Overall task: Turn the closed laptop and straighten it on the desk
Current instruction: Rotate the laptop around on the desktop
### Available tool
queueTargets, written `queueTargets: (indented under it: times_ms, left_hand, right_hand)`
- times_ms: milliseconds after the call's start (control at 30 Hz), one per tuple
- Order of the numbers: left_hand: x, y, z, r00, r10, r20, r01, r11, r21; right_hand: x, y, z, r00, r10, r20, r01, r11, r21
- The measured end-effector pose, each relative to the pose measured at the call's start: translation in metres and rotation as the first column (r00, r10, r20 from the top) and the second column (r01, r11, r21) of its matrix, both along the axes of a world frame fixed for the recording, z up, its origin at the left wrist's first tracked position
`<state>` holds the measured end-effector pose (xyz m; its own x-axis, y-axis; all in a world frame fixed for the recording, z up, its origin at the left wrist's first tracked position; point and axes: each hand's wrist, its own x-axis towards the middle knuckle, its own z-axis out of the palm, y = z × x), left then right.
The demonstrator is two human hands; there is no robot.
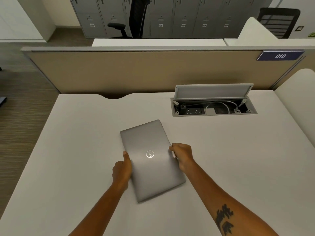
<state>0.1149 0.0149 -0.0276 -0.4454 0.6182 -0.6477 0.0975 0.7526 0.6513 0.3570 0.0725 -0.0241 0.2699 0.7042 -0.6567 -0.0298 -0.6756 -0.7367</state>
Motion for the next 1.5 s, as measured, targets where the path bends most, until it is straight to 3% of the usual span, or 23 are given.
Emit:
queueTargets:
  times_ms: [167, 400, 567, 767, 933, 1133, 1500]
  left_hand:
    - [0.022, -0.012, 0.010, 0.992, 0.074, 0.098, -0.072, 0.997, -0.027]
    - [0.019, -0.014, 0.013, 0.999, -0.042, -0.003, 0.042, 0.998, -0.048]
    - [0.000, 0.020, 0.015, 0.929, -0.262, -0.261, 0.265, 0.964, -0.023]
    - [-0.023, 0.067, 0.016, 0.814, -0.361, -0.455, 0.385, 0.922, -0.042]
    - [-0.039, 0.096, 0.005, 0.772, -0.443, -0.456, 0.473, 0.879, -0.053]
    - [-0.036, 0.101, 0.010, 0.742, -0.484, -0.465, 0.553, 0.833, 0.016]
    - [-0.054, 0.064, 0.006, 0.742, -0.481, -0.467, 0.529, 0.848, -0.033]
  right_hand:
    - [0.004, 0.026, 0.012, 0.995, 0.072, 0.071, -0.070, 0.997, -0.025]
    - [0.011, 0.028, 0.011, 0.978, 0.162, 0.131, -0.166, 0.986, 0.020]
    - [0.022, 0.008, 0.007, 0.967, 0.197, 0.164, -0.207, 0.978, 0.042]
    - [0.044, -0.033, 0.001, 0.942, 0.207, 0.266, -0.200, 0.978, -0.053]
    - [0.063, -0.063, -0.006, 0.932, 0.146, 0.332, -0.113, 0.987, -0.115]
    - [0.061, -0.075, -0.017, 0.967, -0.035, 0.251, 0.058, 0.995, -0.086]
    - [0.074, -0.032, -0.010, 0.972, -0.166, 0.164, 0.175, 0.984, -0.037]
